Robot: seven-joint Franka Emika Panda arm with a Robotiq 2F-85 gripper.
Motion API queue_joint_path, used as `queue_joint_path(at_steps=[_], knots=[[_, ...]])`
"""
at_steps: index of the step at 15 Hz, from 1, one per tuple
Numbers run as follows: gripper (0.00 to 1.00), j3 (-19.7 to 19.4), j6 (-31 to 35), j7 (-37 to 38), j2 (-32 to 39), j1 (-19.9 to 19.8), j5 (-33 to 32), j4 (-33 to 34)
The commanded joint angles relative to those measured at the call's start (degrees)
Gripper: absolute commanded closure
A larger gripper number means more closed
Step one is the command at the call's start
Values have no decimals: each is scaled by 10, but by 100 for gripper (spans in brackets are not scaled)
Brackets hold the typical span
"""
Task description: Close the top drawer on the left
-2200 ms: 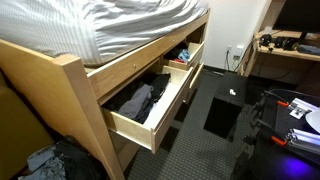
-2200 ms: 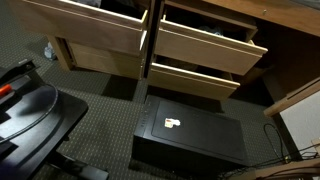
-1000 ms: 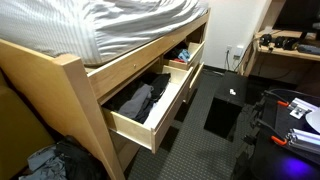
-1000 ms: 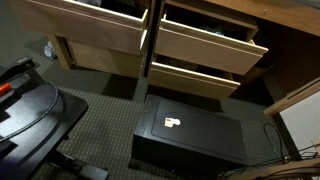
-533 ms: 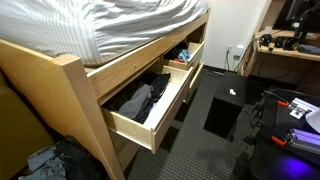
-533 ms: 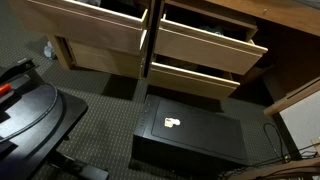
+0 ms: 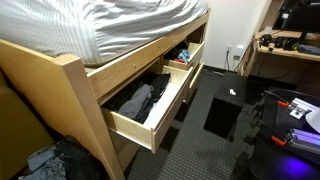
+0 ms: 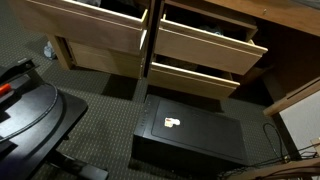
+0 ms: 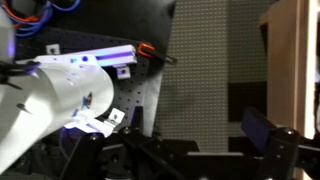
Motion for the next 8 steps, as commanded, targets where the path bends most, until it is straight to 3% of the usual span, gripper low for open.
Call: queue_joint_path(at_steps=[1, 3, 5, 8], knots=[[0, 53, 160, -66, 62, -78, -13, 0], [0, 58, 254, -74, 102, -111, -21, -1], [0, 52, 293, -87, 142, -151, -18, -2], [0, -7, 241, -158, 214, -188, -25, -2]])
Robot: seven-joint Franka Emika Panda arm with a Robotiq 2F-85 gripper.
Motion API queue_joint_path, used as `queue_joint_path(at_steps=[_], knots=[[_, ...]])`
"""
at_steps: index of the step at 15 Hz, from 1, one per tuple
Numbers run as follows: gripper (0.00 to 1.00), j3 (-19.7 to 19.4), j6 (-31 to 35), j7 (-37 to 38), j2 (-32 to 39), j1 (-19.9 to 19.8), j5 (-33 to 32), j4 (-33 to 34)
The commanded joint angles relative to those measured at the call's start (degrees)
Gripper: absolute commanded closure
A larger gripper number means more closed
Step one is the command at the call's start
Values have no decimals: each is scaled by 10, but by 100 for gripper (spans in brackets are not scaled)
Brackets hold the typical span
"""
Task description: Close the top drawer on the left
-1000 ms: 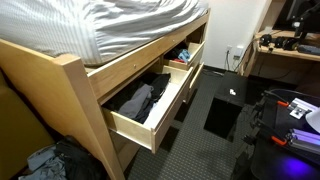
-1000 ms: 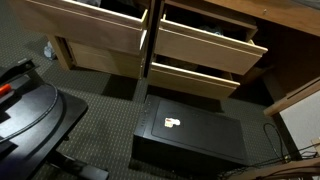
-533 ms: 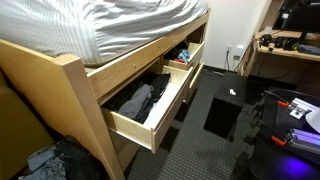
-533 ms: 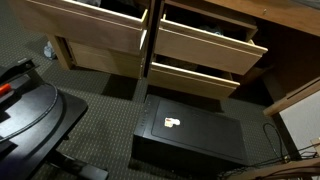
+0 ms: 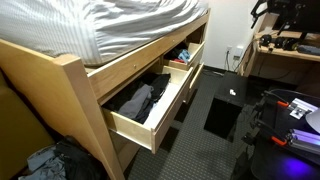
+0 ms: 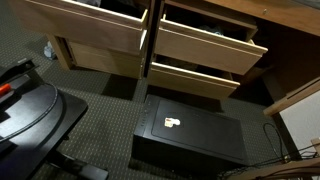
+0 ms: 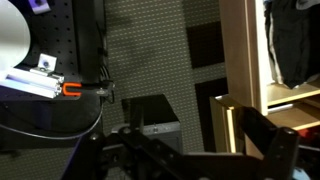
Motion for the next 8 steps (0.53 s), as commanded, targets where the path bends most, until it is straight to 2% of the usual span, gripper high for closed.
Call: queue_joint_path(at_steps=[1, 4, 7, 8], knots=[[0, -53, -2, 3, 26, 27, -32, -1], [0, -85, -7, -41, 73, 8, -29, -1], [0, -85, -7, -42, 76, 9, -29, 1], [0, -83, -18, -27, 80, 5, -48, 2]])
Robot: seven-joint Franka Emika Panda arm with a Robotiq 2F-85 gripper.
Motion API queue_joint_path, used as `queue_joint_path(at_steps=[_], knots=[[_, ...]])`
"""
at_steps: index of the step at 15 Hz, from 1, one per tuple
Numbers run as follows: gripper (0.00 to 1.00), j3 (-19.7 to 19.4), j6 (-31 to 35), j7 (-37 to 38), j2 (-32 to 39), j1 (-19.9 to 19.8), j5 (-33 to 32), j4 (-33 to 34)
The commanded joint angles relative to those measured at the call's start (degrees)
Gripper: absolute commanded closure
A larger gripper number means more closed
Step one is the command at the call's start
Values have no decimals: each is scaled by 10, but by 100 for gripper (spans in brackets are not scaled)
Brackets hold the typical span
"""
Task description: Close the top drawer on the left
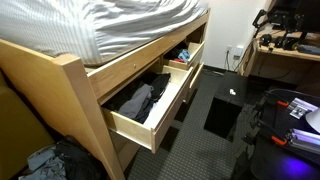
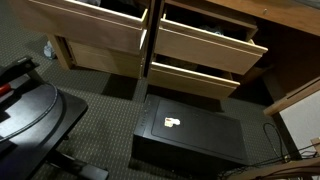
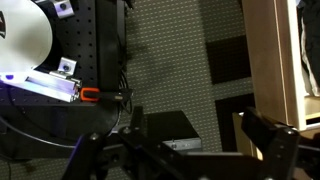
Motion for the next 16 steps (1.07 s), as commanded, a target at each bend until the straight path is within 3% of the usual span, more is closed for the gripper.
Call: queue_joint_path(at_steps=[1, 2, 4, 5, 9, 11, 12, 13, 14, 15, 16], knots=[[0, -26, -38, 67, 6, 22, -75, 6], [0, 13, 11, 124, 106, 59, -63, 25], [0, 23, -6, 182, 145, 93, -74, 43], [0, 70, -16, 205, 175, 77, -55, 58], [0, 141, -4, 321, 310, 76, -73, 129], [0, 156, 4, 379, 378, 73, -99, 177], [0, 155, 2, 416, 411, 78, -120, 203], [0, 73, -1, 455, 436, 162, -142, 222], [0, 56, -17, 461, 454, 179, -148, 244], [0, 34, -1, 426, 395, 203, -123, 193], [0, 17, -1, 437, 421, 219, -129, 212]])
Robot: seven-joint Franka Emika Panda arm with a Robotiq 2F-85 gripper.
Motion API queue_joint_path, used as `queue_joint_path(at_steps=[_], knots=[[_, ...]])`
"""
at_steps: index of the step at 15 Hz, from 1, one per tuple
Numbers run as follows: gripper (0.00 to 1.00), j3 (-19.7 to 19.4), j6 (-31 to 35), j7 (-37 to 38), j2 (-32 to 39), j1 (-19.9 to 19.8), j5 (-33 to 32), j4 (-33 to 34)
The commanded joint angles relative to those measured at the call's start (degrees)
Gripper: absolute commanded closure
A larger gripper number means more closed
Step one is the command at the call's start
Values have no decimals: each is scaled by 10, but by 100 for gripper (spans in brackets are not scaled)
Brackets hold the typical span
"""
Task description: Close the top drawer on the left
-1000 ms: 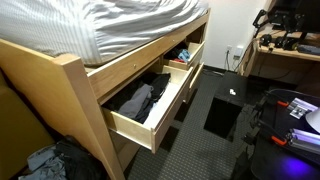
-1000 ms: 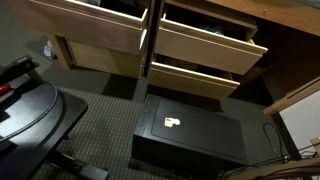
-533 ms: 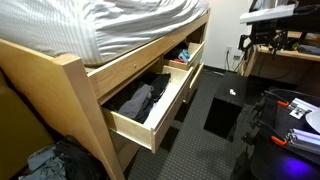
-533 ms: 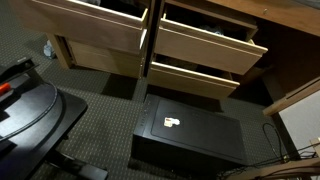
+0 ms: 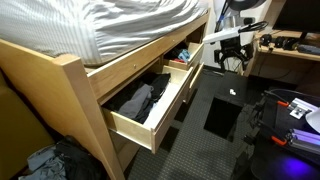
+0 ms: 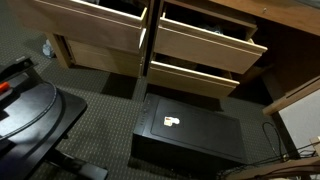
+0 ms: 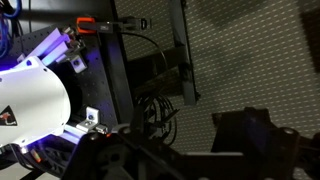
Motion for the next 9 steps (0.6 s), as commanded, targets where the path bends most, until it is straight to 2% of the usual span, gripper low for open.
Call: queue_joint_path(at_steps=[1, 4, 5, 6, 8, 9], knots=[[0, -71, -2, -1, 15, 70, 5, 13], [0, -76, -3, 1, 31, 74, 6, 25], [0, -87, -49, 31, 34, 82, -6, 33], [0, -79, -76, 99, 41, 123, 5, 40], [0, -90, -135, 158, 42, 154, 20, 46], [0, -92, -143, 190, 45, 168, 28, 48]])
